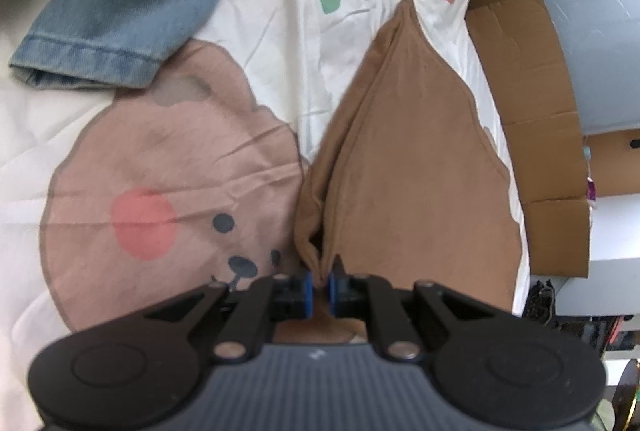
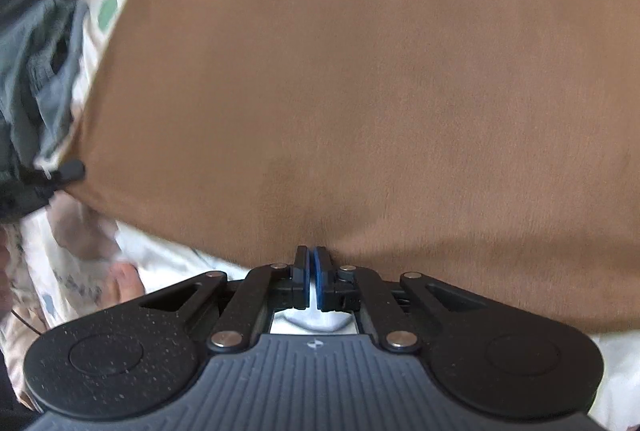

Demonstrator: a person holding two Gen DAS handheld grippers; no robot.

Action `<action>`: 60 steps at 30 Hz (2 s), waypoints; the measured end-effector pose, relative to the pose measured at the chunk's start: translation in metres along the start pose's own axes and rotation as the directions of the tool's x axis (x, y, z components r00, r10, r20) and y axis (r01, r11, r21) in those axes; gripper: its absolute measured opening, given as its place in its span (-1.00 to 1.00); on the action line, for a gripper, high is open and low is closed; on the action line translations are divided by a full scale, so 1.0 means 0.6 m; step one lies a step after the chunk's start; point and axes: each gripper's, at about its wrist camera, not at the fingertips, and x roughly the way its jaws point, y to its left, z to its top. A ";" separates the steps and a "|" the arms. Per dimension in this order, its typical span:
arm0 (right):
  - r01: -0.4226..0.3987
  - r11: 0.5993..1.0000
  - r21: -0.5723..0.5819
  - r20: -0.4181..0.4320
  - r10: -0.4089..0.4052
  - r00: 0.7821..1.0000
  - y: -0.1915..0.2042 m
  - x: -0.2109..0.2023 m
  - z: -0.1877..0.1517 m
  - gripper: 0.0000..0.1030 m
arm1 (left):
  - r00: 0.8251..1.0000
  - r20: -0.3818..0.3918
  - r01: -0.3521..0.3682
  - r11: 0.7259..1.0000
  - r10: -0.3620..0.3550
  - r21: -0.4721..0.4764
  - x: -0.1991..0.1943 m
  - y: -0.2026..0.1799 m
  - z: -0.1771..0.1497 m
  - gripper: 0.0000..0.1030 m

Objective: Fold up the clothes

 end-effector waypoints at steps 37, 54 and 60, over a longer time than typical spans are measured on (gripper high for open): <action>0.134 0.989 0.063 0.223 -0.145 0.964 -0.039 0.031 0.205 -0.85 | 1.000 -0.004 0.019 0.999 -0.019 -0.044 -0.002 0.020 -0.009 -0.83; 0.180 0.975 0.129 0.312 -0.212 0.926 -0.053 0.045 0.324 -0.85 | 1.000 -0.005 0.027 0.999 -0.027 -0.038 0.001 0.015 -0.005 -0.83; 0.178 0.972 0.151 0.324 -0.219 0.920 -0.059 0.053 0.350 -0.85 | 0.999 -0.008 0.034 0.999 -0.034 -0.038 0.000 0.018 -0.005 -0.83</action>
